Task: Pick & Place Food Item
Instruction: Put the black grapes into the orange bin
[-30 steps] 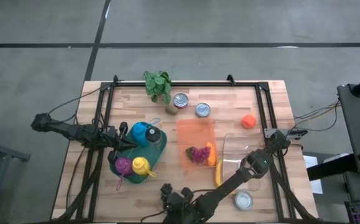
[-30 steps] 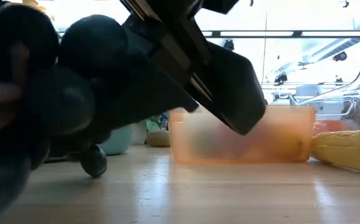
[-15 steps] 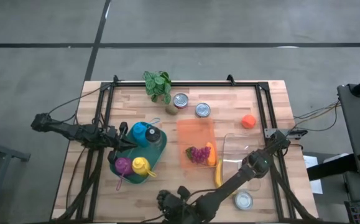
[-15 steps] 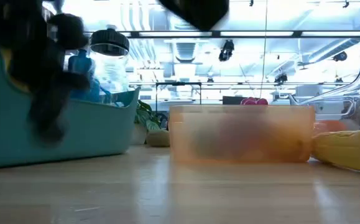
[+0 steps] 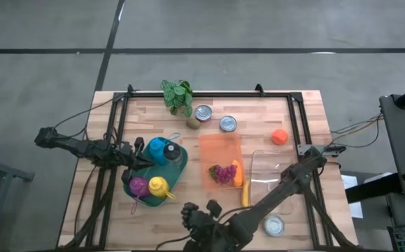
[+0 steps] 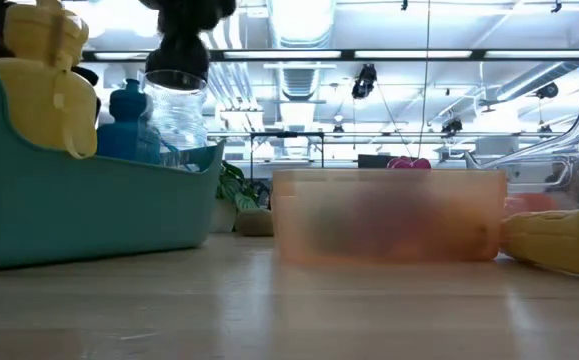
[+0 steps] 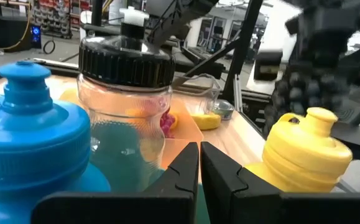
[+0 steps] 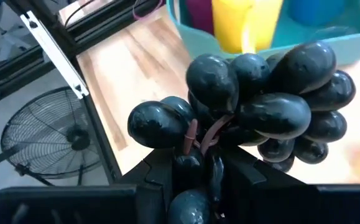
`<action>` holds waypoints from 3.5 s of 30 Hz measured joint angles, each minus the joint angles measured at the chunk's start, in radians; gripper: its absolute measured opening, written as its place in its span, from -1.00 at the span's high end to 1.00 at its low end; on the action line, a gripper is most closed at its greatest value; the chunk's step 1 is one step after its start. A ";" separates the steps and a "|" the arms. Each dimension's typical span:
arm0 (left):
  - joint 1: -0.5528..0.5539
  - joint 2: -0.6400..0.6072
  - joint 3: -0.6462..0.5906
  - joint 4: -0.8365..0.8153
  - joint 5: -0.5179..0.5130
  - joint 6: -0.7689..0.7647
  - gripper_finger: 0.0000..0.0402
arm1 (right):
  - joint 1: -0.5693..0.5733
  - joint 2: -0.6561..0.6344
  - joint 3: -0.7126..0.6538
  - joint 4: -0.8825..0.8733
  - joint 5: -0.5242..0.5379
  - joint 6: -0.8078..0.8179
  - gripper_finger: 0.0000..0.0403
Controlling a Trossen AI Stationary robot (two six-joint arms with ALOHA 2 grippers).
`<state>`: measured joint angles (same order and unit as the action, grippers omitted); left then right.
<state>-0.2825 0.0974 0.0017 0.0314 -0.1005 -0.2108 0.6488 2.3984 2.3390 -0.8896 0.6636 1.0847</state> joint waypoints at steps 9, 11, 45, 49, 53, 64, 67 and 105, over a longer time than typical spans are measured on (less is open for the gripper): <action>0.000 0.004 0.000 0.000 0.000 0.000 0.89 | 0.003 -0.089 0.000 -0.172 0.108 0.068 0.58; 0.000 0.004 0.000 0.000 0.000 0.000 0.89 | 0.003 -0.108 0.000 -0.214 0.126 0.086 0.58; 0.000 0.005 0.000 0.000 0.000 0.000 0.89 | -0.214 -0.220 -0.004 -0.677 0.121 0.194 0.58; 0.000 0.005 0.000 0.000 0.000 0.000 0.89 | -0.226 -0.248 -0.004 -0.657 0.121 0.089 0.58; 0.000 0.005 0.000 0.000 0.000 0.000 0.89 | -0.228 -0.306 -0.004 -0.588 0.121 -0.089 0.58; 0.000 0.005 0.000 0.000 0.000 0.000 0.89 | -0.295 -0.518 -0.040 -0.364 0.040 -0.642 0.57; 0.000 0.005 0.000 0.000 0.000 0.000 0.89 | -0.338 -0.578 -0.101 -0.315 -0.056 -0.747 0.57; 0.000 0.005 0.000 -0.001 0.000 0.000 0.89 | -0.599 -1.005 -1.497 0.667 -0.544 -0.481 0.57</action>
<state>-0.2823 0.1020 0.0019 0.0307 -0.1001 -0.2108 0.0499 1.3934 0.8423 -0.2228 0.1194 0.6033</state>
